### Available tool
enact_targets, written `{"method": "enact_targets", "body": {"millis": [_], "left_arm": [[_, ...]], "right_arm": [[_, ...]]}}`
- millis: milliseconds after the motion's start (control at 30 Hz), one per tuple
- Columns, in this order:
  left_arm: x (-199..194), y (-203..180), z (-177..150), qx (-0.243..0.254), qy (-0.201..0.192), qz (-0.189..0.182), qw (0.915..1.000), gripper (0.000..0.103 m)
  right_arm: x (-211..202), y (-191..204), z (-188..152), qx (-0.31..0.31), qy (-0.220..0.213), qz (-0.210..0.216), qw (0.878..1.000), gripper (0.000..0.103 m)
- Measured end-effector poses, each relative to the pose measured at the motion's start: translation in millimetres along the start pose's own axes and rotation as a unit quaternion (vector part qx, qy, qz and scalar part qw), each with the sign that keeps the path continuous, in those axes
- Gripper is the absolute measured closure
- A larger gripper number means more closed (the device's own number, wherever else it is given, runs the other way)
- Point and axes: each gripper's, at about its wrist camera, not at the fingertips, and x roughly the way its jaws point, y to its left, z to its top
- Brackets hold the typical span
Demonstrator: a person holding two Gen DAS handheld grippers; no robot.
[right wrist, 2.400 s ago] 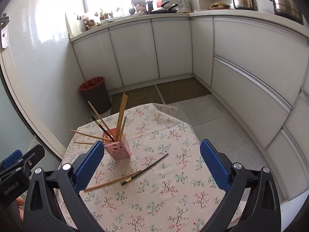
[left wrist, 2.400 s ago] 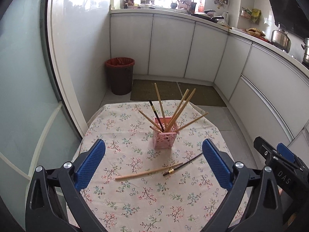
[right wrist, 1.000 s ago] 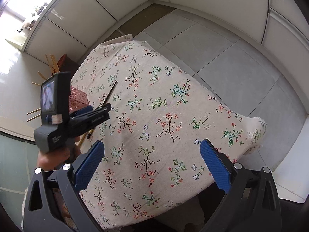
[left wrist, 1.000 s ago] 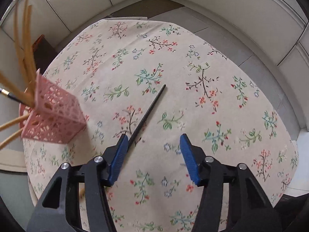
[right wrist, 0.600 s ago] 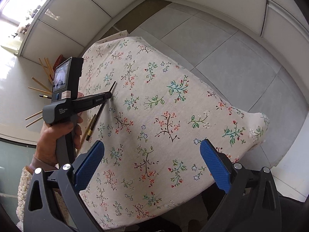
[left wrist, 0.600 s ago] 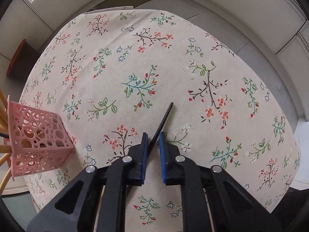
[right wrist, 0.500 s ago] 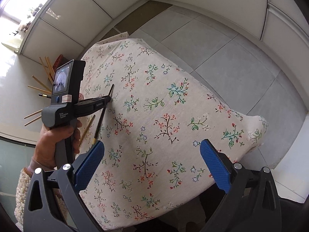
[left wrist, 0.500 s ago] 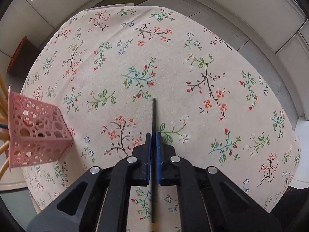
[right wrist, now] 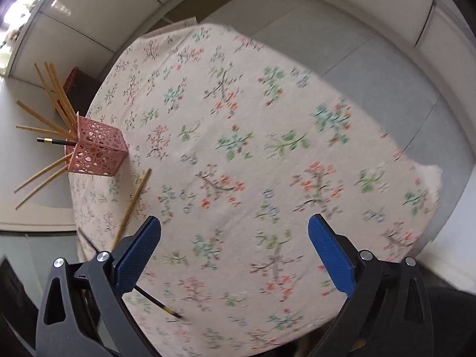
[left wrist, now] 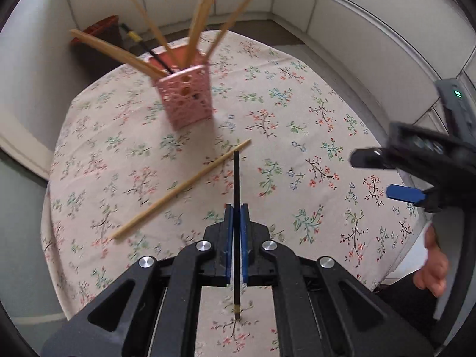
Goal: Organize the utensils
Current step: 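Grasp the last wooden chopstick with the right gripper while the left gripper holds its chopstick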
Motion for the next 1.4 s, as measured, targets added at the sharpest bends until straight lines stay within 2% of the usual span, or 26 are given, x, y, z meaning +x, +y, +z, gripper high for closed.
{"method": "enact_targets", "body": {"millis": [133,267,400,433,533,600,633,700,733,767,833,933,1000,1100,1167,1200,1233,1267,1400], "left_arm": [[-42.0,23.7,-19.9,-0.027,-0.036,0.018,0.9988,0.099],[-70.1,47.0,-27.4,-0.057,-0.076,0.034,0.9949,0.099],[-97.0,67.0,-37.6,-0.077,-0.106,0.031,0.9908,0.100],[-102.4,69.8,-40.3,-0.081,-0.112,0.030,0.9899,0.100],[-117.9,78.1,-48.8,-0.091,-0.127,0.031,0.9873,0.100],[-127.0,79.6,-51.0,-0.095,-0.138,0.028,0.9855,0.100],[-130.7,79.2,-50.9,-0.096,-0.143,0.026,0.9848,0.100],[-134.8,77.0,-50.4,-0.096,-0.151,0.019,0.9837,0.100],[-136.4,76.2,-50.3,-0.096,-0.152,0.016,0.9835,0.100],[-137.3,73.9,-50.1,-0.095,-0.152,0.013,0.9837,0.100],[-139.1,69.5,-51.8,-0.095,-0.154,0.012,0.9835,0.100],[-139.6,66.7,-53.3,-0.099,-0.155,0.009,0.9829,0.099],[-139.8,64.4,-53.6,-0.102,-0.157,0.007,0.9822,0.099],[-139.9,62.9,-52.1,-0.103,-0.162,0.003,0.9815,0.099],[-141.5,63.5,-52.1,-0.100,-0.166,0.000,0.9810,0.099],[-142.1,64.6,-52.4,-0.101,-0.168,-0.001,0.9807,0.099],[-142.2,67.3,-53.3,-0.103,-0.169,-0.002,0.9802,0.099],[-141.6,71.5,-54.7,-0.107,-0.170,-0.003,0.9797,0.099],[-138.3,90.3,-59.4,-0.124,-0.169,-0.003,0.9777,0.099]], "right_arm": [[34.6,56.8,-9.9,0.004,-0.001,-0.011,1.000,0.008],[75.2,99.9,-18.3,0.031,0.020,-0.031,0.999,0.018],[113.6,116.4,-20.4,0.078,0.044,-0.052,0.995,0.023],[116.0,119.7,-20.2,0.086,0.035,-0.062,0.994,0.021],[118.4,124.8,-20.4,0.109,0.018,-0.083,0.990,0.024],[115.4,122.5,-21.9,0.110,0.008,-0.101,0.989,0.046],[113.8,120.9,-22.2,0.098,0.004,-0.108,0.989,0.053],[111.7,110.3,-21.9,0.080,-0.003,-0.120,0.990,0.098],[110.3,102.0,-21.2,0.075,0.000,-0.099,0.992,0.103],[109.9,97.2,-20.7,0.059,0.006,-0.082,0.995,0.103],[103.2,86.3,-21.8,0.028,-0.002,-0.092,0.995,0.103],[94.0,60.7,-23.9,-0.005,-0.006,-0.069,0.998,0.103],[88.2,45.9,-24.1,-0.006,-0.002,-0.049,0.999,0.103],[89.6,48.0,-24.5,0.003,0.010,-0.041,0.999,0.101],[88.4,63.7,-22.7,0.015,0.000,-0.038,0.999,0.093],[90.2,76.3,-22.8,0.017,-0.005,-0.041,0.999,0.076],[91.5,87.8,-24.3,0.022,-0.016,-0.044,0.999,0.069],[93.7,96.7,-25.7,0.028,-0.024,-0.047,0.998,0.055],[106.9,123.5,-21.4,0.047,-0.010,-0.075,0.996,0.043]]}}
